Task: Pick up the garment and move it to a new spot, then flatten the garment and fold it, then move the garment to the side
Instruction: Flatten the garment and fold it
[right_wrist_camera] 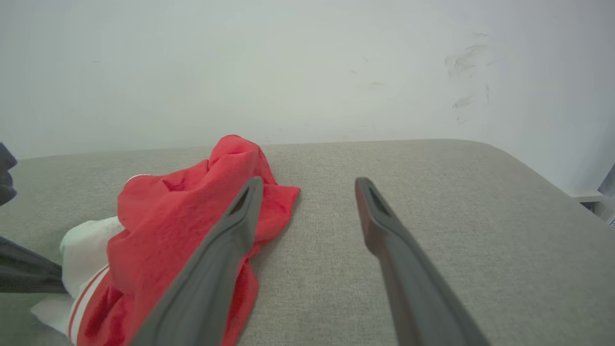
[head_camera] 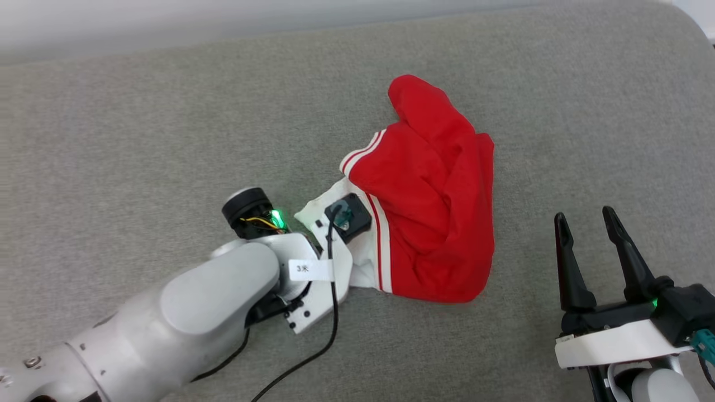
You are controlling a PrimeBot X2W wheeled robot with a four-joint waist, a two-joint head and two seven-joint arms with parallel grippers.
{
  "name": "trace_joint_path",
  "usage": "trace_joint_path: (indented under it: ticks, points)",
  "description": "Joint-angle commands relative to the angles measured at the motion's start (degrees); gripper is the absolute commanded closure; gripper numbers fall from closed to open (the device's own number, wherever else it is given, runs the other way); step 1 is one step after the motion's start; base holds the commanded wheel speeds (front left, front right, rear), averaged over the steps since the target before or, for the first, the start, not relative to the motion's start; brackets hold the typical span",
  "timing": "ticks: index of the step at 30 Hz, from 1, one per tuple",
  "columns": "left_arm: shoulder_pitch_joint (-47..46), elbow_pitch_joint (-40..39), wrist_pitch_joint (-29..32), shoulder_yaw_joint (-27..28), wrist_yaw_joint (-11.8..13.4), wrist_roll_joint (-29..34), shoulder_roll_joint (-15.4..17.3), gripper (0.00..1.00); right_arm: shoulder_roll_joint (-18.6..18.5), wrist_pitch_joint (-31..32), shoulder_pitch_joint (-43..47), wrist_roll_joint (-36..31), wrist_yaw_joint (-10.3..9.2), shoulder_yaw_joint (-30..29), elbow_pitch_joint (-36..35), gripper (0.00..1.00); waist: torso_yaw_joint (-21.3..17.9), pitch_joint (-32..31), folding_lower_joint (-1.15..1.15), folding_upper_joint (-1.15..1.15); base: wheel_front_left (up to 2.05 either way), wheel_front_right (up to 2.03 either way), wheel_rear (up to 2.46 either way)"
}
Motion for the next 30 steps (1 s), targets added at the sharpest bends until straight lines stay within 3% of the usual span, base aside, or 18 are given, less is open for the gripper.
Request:
trace_joint_path:
  ticks: [1,4,8,16,20,25,30]
  points:
    - [0.1,0.6,-1.1,0.6,0.2,-0.1,0.9,1.00,0.1,-0.1,0.7,-0.2,-0.04,-0.2,0.0,0.00,1.4,-1.5,0.00,0.00,0.00,0.00,0.00]
    - [1.5,0.3,-6.1,2.9,1.5,-0.8,1.7,1.00,0.1,-0.1,1.5,-0.4,-0.04,-0.3,0.2,0.00,2.9,-3.2,0.00,0.00,0.00,0.00,0.00]
    - [4.5,-1.3,-11.2,6.6,5.4,-2.7,5.1,1.00,0.1,-0.1,2.5,-0.5,-0.04,-0.2,0.3,0.00,5.0,-5.1,0.00,0.00,0.00,0.00,0.00]
    - [15.4,-5.4,-17.4,11.9,13.4,-8.4,13.0,1.00,0.1,-0.1,4.2,-0.8,-0.04,-0.3,0.5,0.00,7.8,-7.5,0.00,0.00,0.00,0.00,0.00]
    - [21.7,-6.1,-19.3,13.2,16.4,-11.7,15.3,1.00,0.1,-0.1,4.7,-1.1,-0.04,-0.3,0.5,0.00,8.2,-7.8,0.00,0.00,0.00,0.00,0.00]
    - [28.8,-6.1,-20.6,14.0,20.0,-15.4,16.9,1.00,0.1,-0.1,5.1,-1.4,-0.04,-0.7,0.8,0.00,8.0,-7.8,0.00,0.00,0.00,0.00,0.00]
    - [33.5,-5.7,-22.0,14.1,21.0,-18.0,16.0,1.00,0.1,-0.1,5.8,-1.9,-0.04,-1.3,1.2,0.00,8.1,-7.8,0.00,0.00,0.00,0.00,0.00]
